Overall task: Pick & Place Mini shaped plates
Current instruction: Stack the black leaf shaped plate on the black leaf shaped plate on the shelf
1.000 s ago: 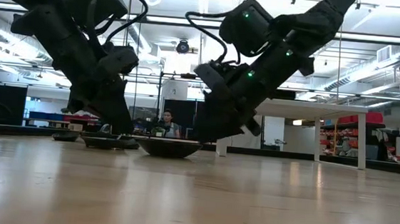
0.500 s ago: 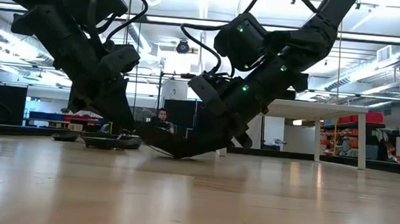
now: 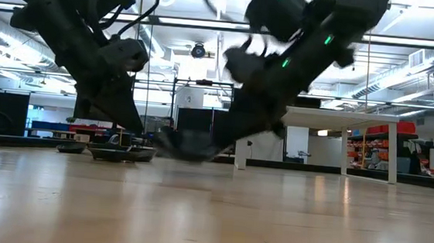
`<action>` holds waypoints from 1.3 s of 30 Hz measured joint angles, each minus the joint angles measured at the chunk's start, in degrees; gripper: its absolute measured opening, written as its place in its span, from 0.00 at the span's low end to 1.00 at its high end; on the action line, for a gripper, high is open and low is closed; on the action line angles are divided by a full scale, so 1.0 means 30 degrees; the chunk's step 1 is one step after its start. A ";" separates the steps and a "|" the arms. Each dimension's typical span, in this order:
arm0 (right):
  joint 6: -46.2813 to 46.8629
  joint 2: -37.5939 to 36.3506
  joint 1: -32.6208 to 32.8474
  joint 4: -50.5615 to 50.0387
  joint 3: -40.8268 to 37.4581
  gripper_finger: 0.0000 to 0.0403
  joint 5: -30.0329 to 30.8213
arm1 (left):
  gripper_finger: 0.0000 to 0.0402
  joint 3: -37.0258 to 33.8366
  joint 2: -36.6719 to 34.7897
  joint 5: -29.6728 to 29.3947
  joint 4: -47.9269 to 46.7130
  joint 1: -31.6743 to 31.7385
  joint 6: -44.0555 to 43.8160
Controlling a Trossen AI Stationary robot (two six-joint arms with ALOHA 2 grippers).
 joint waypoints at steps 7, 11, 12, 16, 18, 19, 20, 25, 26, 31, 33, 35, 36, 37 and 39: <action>0.0300 -0.5675 0.1437 -0.5522 0.0000 0.00 0.5111 | 0.02 0.0007 0.0067 -0.1172 0.0060 -0.0784 -0.0419; 0.2639 -0.9731 0.1436 -1.0104 0.0007 0.00 1.1444 | 0.02 0.0000 0.0068 -0.2374 0.0136 -0.1503 -0.0641; 0.3866 -1.0724 0.1258 -1.1618 0.0007 0.00 1.2864 | 0.02 0.0000 0.0068 -0.2658 0.0132 -0.1679 -0.0687; 1.0372 -1.3874 -0.0008 -1.7475 0.0007 0.00 1.7573 | 0.02 0.0000 0.0068 -0.3929 0.0184 -0.2307 -0.1246; 1.3346 -1.4718 -0.0800 -1.9326 -0.0089 0.00 1.9660 | 0.02 0.0000 0.0068 -0.4632 0.0350 -0.2566 -0.1400; 1.4509 -1.5005 -0.1223 -1.9640 -0.0279 0.00 2.0513 | 0.02 0.0000 0.0068 -0.4992 0.0454 -0.2701 -0.1394; 1.5510 -1.5209 -0.1695 -1.9665 -0.0502 0.00 2.1085 | 0.02 0.0000 0.0068 -0.5346 0.0559 -0.2826 -0.1374; 1.8240 -1.5140 -0.4325 -1.7235 -0.1764 0.00 2.1825 | 0.02 0.0000 0.0068 -0.6516 0.0635 -0.3236 -0.1362; 1.8765 -1.5099 -0.4803 -1.6441 -0.2119 0.00 2.1826 | 0.02 0.0000 0.0068 -0.6659 0.0627 -0.3287 -0.1355; 2.0831 -1.4909 -0.6907 -1.1719 -0.4341 0.00 2.0780 | 0.02 0.0000 0.0068 -0.7054 0.0652 -0.3460 -0.1311; 2.1211 -1.4831 -0.7544 -0.9745 -0.5056 0.00 2.0077 | 0.02 0.0000 0.0068 -0.7135 0.0680 -0.3464 -0.1304; 2.1191 -1.4796 -0.8066 -0.8731 -0.5578 0.00 1.9458 | 0.02 0.0000 0.0068 -0.7266 0.0773 -0.3460 -0.1304; 2.1269 -1.4780 -0.8261 -0.8309 -0.5769 0.00 1.9165 | 0.02 0.0000 0.0068 -0.7343 0.0781 -0.3460 -0.1304; 2.1479 -1.4773 -0.8442 -0.8111 -0.5922 0.00 1.8940 | 0.02 0.0000 0.0068 -0.7417 0.0780 -0.3467 -0.1304; 2.1807 -1.4772 -0.8699 -0.7976 -0.6085 0.00 1.8479 | 0.02 0.0000 0.0071 -0.7477 0.0813 -0.3460 -0.1304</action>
